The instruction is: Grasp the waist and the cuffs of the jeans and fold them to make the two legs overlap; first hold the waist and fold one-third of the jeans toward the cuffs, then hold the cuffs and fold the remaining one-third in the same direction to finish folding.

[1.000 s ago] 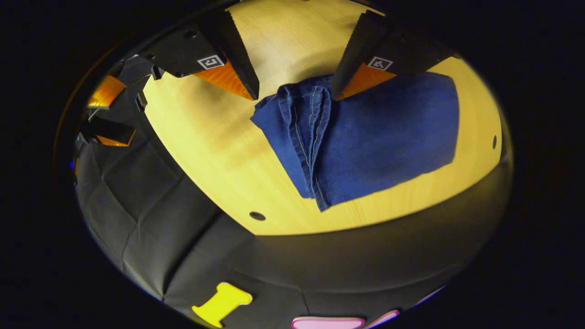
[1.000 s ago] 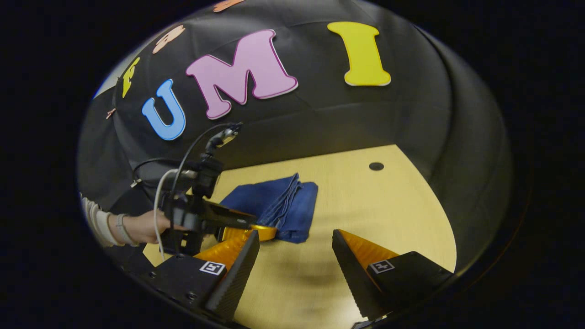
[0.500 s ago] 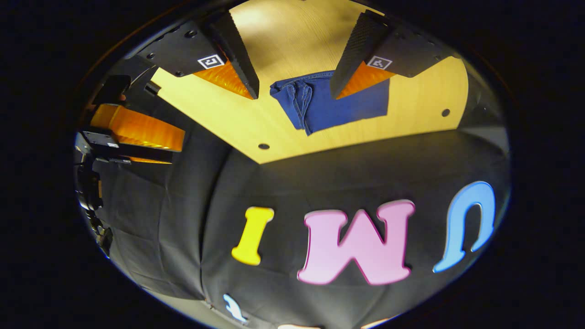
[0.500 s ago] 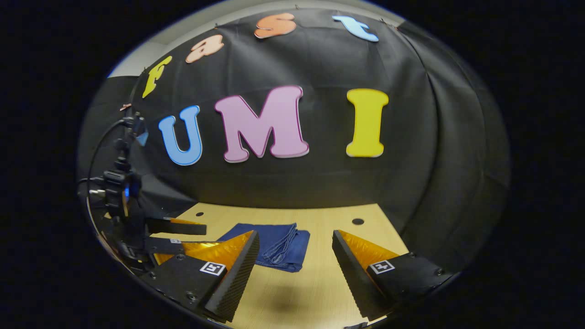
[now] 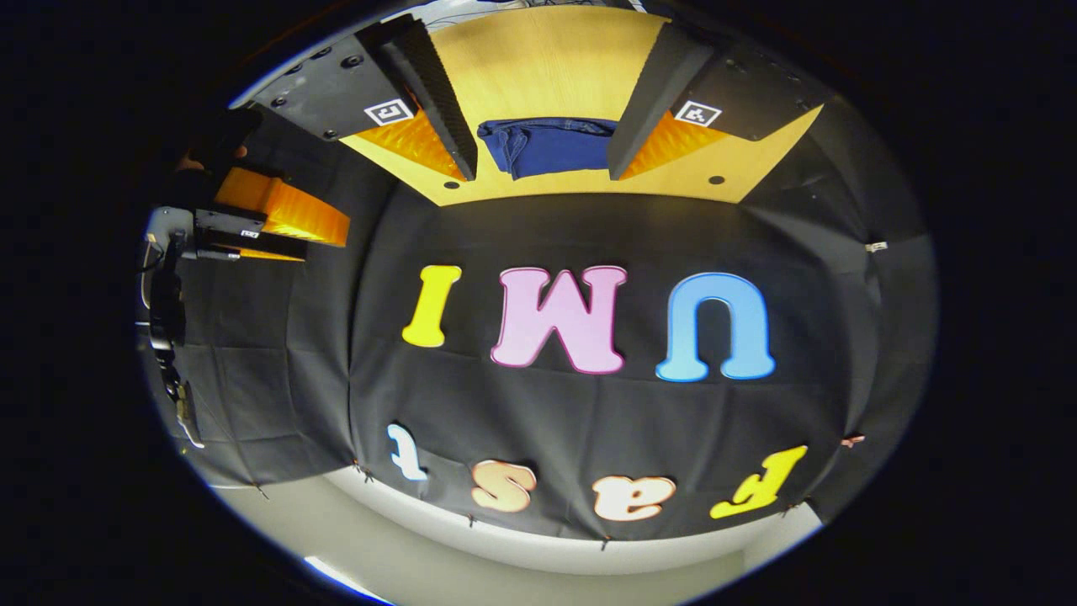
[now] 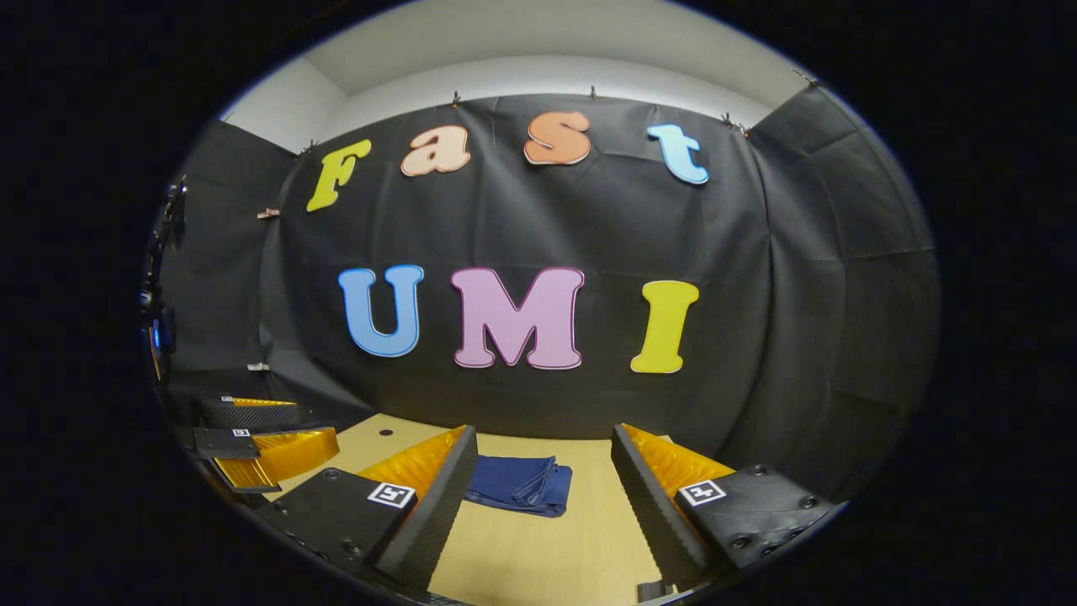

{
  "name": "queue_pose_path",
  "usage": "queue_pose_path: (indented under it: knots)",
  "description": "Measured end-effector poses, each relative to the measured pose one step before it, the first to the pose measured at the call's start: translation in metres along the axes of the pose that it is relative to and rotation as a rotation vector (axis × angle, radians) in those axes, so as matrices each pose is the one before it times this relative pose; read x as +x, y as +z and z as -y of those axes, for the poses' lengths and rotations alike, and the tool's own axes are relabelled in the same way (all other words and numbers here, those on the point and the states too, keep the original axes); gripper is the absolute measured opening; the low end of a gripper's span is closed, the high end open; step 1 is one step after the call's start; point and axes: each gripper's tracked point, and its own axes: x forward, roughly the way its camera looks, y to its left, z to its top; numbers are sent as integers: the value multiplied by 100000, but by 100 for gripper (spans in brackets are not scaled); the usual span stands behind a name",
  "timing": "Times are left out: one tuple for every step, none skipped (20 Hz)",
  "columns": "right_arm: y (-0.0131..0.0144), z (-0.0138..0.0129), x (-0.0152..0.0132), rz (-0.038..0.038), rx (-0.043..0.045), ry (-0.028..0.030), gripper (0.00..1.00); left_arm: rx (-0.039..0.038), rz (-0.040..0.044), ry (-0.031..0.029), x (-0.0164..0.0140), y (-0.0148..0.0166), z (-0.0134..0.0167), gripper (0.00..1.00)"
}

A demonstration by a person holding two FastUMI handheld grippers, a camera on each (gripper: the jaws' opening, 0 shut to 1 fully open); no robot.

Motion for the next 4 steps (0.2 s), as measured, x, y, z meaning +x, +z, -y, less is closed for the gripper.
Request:
queue_pose_path:
  knots:
    - [392, -196, -1188, 931, 779, -689, 97, -504, 1997, 1991, -1462, 932, -385, 97]
    - [358, -133, -1010, 983, 80, -895, 97, -329, 1482, 1803, -1281, 779, -278, 97]
    - [359, -193, -860, 1301, -522, -474, 97, -168, 2024, 1184, -1163, 721, -324, 97]
    - [279, -183, -722, 846, -694, -382, 97, 101, 809, 587, -850, 514, -145, 97]
